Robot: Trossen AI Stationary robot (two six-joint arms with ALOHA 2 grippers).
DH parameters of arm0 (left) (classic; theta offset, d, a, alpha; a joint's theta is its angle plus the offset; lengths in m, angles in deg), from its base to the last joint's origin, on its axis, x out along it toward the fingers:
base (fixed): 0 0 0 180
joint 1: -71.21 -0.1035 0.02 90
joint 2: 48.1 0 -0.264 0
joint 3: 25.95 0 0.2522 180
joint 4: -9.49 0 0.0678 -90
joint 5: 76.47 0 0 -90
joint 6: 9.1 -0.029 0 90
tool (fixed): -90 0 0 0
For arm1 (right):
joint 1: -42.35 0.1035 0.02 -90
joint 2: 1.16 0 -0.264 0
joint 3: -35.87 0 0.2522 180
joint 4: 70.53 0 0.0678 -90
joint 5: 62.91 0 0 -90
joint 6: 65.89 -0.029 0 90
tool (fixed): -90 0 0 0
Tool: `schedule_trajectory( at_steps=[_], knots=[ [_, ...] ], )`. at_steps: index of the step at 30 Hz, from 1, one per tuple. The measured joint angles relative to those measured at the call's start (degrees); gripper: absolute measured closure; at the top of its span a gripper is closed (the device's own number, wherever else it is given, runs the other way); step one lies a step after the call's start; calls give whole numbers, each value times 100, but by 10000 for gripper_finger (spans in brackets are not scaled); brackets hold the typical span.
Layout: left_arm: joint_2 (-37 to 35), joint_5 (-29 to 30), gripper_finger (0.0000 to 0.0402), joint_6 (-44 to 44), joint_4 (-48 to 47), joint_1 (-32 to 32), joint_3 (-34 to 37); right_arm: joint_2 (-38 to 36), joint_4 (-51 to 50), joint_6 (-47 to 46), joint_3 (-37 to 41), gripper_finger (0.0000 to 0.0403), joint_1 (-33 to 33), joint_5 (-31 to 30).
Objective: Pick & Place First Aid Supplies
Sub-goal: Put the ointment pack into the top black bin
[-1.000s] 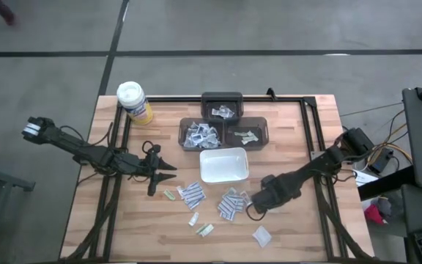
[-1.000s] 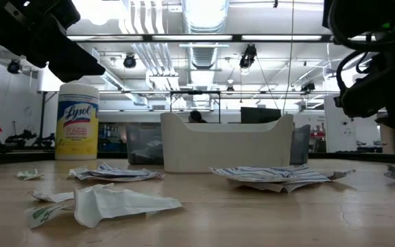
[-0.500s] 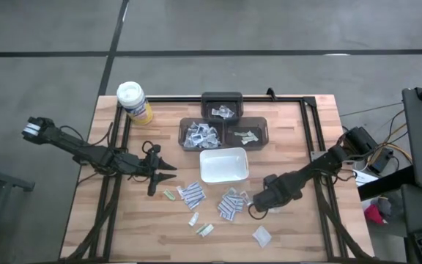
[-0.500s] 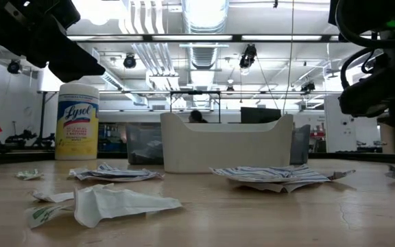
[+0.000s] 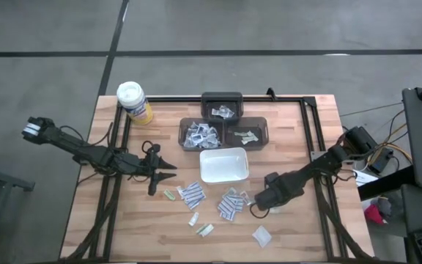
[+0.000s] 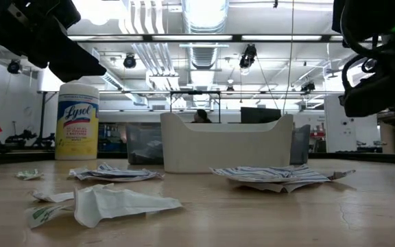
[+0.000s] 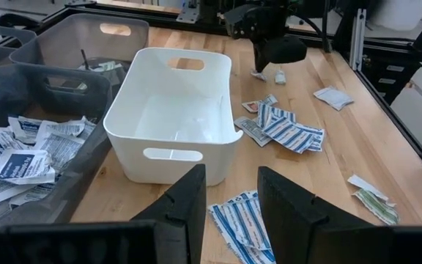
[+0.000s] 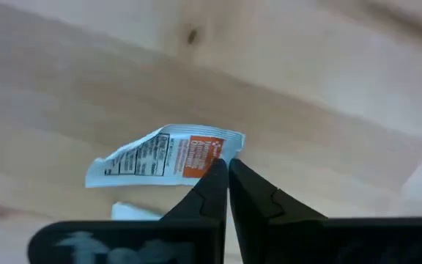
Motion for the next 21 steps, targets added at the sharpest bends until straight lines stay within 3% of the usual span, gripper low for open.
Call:
schedule_trajectory(
  at_steps=[10, 21],
  knots=[
    [-2, 0, 284, 1, 4, 0, 0, -896, -1030, 379, -196, 395, 9, -775],
    [0, 0, 284, 39, 51, -2, 0, -2681, -972, 1385, -378, 395, 8, -2743]
  ],
)
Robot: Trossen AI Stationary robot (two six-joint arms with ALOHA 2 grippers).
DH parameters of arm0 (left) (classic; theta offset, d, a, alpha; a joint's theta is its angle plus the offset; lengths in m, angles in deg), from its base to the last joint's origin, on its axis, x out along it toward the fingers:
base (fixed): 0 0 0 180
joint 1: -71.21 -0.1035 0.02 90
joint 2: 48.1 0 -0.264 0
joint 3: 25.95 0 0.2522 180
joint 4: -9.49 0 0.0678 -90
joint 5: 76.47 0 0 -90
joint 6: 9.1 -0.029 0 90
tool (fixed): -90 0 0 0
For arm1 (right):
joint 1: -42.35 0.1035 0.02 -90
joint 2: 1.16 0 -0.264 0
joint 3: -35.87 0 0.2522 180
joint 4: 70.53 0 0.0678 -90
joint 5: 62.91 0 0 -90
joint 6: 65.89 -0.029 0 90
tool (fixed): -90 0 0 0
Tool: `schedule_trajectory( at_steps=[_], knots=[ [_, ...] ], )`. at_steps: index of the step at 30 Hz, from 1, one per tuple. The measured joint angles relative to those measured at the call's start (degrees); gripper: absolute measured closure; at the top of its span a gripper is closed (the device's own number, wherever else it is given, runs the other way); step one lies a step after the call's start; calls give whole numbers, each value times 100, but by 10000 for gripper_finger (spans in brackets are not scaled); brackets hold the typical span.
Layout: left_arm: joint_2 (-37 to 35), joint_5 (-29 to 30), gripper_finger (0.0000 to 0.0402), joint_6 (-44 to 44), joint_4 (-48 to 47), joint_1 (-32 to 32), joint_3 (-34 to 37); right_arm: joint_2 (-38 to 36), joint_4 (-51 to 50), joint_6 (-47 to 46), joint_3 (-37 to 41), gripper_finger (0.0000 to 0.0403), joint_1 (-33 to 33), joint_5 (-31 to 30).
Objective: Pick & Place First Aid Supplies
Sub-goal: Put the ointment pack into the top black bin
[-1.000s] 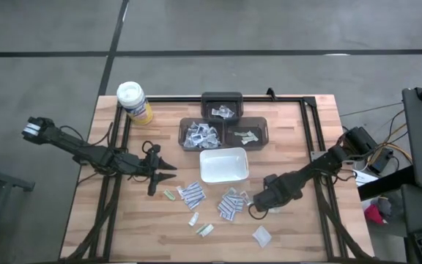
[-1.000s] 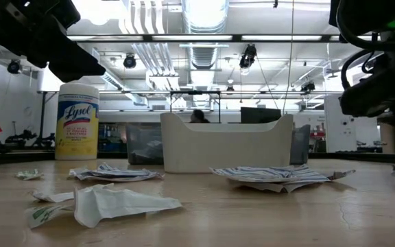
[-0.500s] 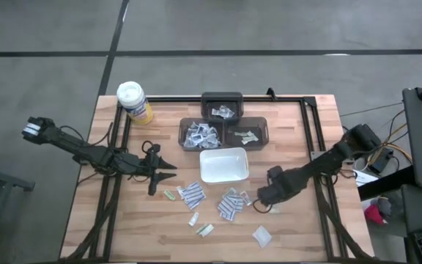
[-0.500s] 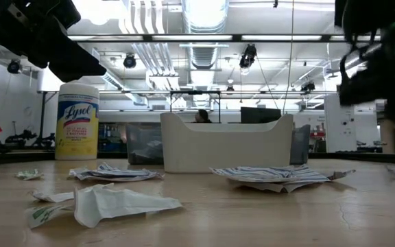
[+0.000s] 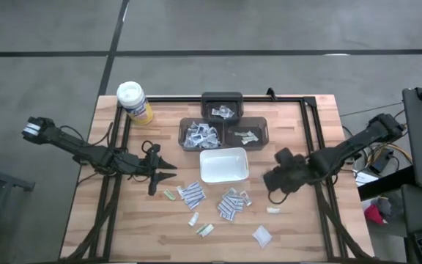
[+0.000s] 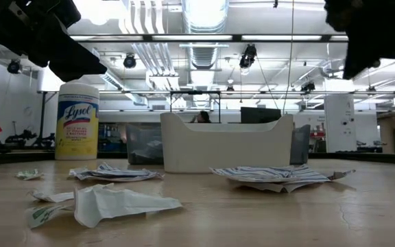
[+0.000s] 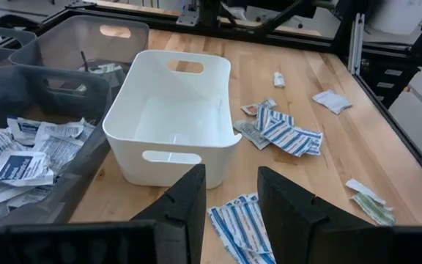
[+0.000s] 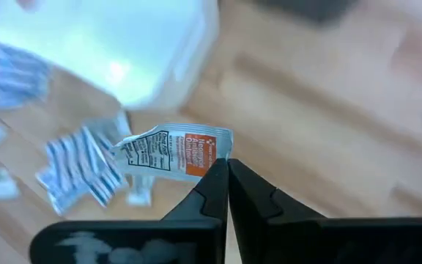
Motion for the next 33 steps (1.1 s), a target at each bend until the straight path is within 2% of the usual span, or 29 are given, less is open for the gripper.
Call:
schedule_trajectory(
  at_steps=[5, 11, 15, 20, 24, 28, 33],
  knots=[
    [-2, 0, 284, 4, -1, 1, 0, -585, 65, 461, -2, 395, 1, -1066],
    [-2, -2, 284, 9, -5, 0, 0, -952, 442, 1367, -2, 395, -27, -2441],
    [-2, -2, 284, 13, -5, 1, 0, -1032, 854, 2018, -4, 395, -310, -2933],
    [-2, 29, 284, -30, -7, 0, 0, -998, 1696, 3222, -7, 395, -1080, -2920],
    [-2, 302, 284, -49, -7, 1, 0, -925, 2567, 4356, -7, 395, -1840, -2696],
    [-2, 640, 284, -55, -12, 2, 0, -813, 3562, 5411, -8, 395, -2757, -2035],
    [-2, 918, 284, -61, -12, 0, 0, -509, 4767, 6162, -9, 394, -3935, -1006]
  ],
)
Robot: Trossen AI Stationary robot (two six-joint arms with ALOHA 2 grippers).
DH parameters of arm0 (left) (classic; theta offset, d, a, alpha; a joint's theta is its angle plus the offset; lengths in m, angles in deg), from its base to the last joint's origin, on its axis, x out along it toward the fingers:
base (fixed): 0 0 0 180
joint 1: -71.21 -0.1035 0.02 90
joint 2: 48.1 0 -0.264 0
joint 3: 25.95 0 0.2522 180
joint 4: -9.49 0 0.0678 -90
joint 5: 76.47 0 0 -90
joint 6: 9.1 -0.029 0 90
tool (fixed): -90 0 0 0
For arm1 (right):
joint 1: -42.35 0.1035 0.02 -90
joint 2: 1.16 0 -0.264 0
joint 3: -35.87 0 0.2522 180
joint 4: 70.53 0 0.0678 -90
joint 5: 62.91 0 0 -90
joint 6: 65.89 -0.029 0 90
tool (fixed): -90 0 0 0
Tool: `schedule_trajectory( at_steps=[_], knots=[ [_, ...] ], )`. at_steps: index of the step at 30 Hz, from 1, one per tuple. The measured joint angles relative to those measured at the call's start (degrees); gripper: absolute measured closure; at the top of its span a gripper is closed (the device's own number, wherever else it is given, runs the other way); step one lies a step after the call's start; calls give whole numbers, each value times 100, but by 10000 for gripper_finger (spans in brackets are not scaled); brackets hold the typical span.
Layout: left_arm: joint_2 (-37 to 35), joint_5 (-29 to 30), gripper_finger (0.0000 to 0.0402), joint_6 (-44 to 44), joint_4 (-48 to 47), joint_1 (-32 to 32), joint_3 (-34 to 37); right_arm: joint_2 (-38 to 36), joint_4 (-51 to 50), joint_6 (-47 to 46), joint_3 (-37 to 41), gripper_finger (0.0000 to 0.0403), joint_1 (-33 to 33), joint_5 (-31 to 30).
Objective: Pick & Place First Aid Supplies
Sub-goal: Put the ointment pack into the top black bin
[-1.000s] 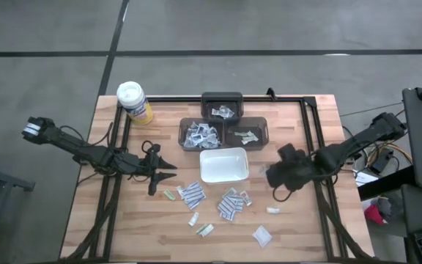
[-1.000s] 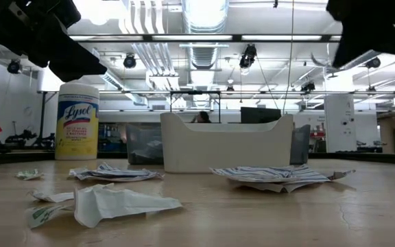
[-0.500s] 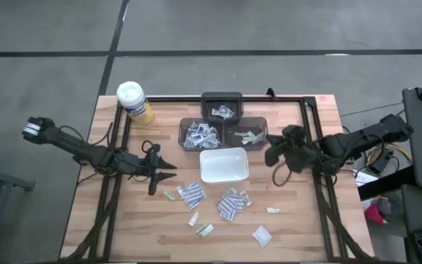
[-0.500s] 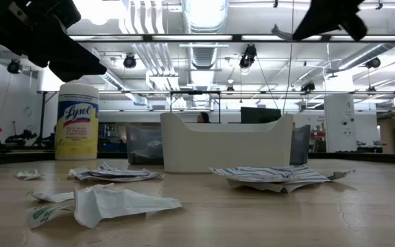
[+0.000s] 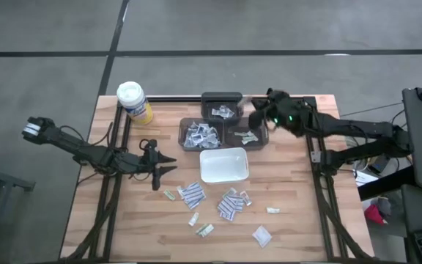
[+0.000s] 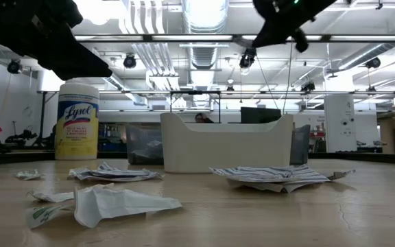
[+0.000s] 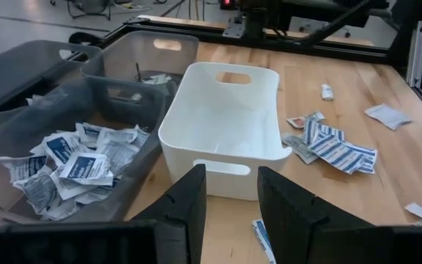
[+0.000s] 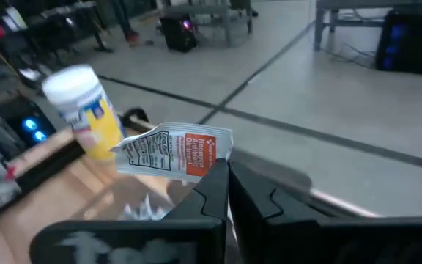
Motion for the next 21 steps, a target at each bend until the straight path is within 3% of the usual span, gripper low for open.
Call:
schedule_trajectory(
  at_steps=[6, 14, 21],
  knots=[
    [0, 0, 284, 0, -2, 1, 0, 741, 1145, 27, -1, 395, -1079, 1538],
    [0, 0, 284, 0, -16, 1, 0, 2189, 1183, 17, -962, 394, -1624, 2562],
    [0, 0, 284, 2, -66, 1, 0, 3337, -540, 146, -2591, 394, -1881, 2797]
  ],
)
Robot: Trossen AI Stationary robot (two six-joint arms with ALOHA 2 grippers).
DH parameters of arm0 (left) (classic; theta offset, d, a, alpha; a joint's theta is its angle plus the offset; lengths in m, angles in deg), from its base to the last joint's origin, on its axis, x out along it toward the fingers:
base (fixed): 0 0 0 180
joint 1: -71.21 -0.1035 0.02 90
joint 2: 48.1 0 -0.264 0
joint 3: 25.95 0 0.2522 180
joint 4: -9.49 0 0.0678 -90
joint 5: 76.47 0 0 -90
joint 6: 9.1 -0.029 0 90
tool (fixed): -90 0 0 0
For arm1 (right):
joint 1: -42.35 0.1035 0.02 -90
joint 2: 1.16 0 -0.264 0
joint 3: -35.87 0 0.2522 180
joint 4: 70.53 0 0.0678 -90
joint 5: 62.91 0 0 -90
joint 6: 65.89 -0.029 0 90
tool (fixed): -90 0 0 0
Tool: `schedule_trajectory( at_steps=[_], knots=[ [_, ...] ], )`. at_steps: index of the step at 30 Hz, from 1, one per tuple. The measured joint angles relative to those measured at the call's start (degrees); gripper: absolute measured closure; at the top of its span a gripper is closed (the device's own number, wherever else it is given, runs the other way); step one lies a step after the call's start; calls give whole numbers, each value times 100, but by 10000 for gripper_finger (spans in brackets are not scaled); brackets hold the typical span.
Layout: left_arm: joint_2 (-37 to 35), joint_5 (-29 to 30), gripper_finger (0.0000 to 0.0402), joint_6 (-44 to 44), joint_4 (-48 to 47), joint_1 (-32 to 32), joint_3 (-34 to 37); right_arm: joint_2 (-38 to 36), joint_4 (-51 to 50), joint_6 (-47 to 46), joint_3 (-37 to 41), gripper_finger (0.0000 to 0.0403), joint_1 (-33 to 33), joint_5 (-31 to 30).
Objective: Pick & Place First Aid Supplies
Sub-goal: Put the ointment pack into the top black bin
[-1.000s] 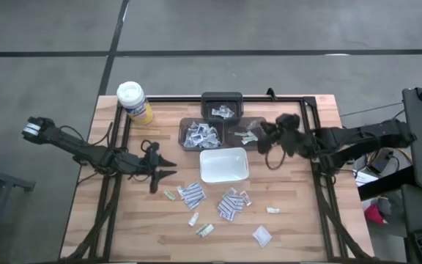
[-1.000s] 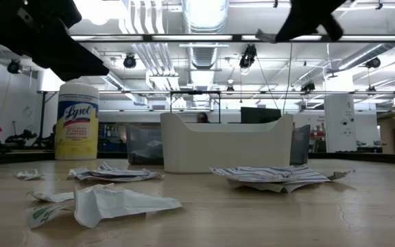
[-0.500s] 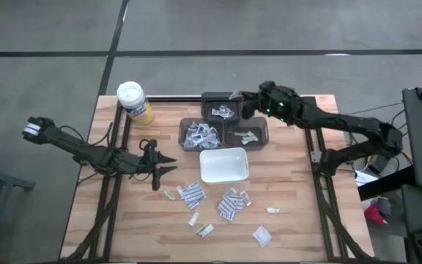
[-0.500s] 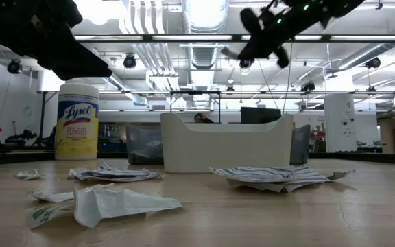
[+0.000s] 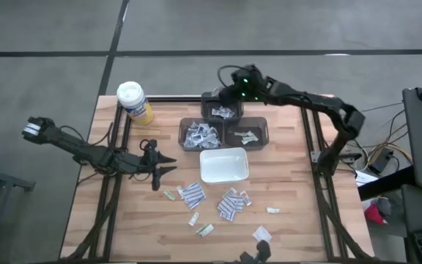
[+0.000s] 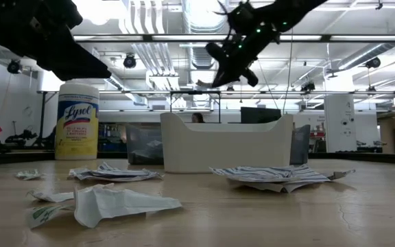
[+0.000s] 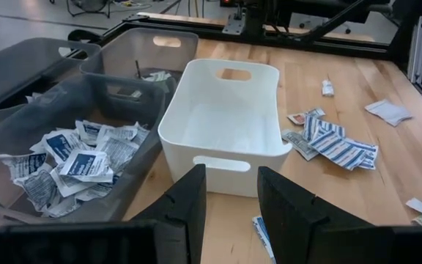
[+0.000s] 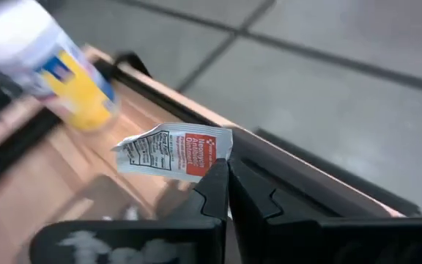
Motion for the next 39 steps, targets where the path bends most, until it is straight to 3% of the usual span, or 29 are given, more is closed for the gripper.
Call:
schedule_trajectory(
  at_steps=[8, 14, 18, 24, 31, 39],
  knots=[
    [0, 0, 284, 2, -167, -1, 0, 939, -1781, 57, -1493, 394, -147, 283],
    [0, 0, 284, 0, -196, -1, 0, 1350, -2490, 137, -1980, 394, -355, 601],
    [0, 0, 284, 2, -201, -1, 0, 1643, -2675, 110, -2071, 394, -517, 1142],
    [0, 0, 284, 2, -207, 1, 0, 1991, -2764, 30, -2106, 394, -560, 1192],
    [0, -1, 284, 3, -209, 0, 0, 2327, -3013, 104, -2106, 394, -581, 1127],
    [0, 0, 284, 3, -209, -1, 0, 2400, -3112, 249, -2106, 394, -607, 588]
  ],
)
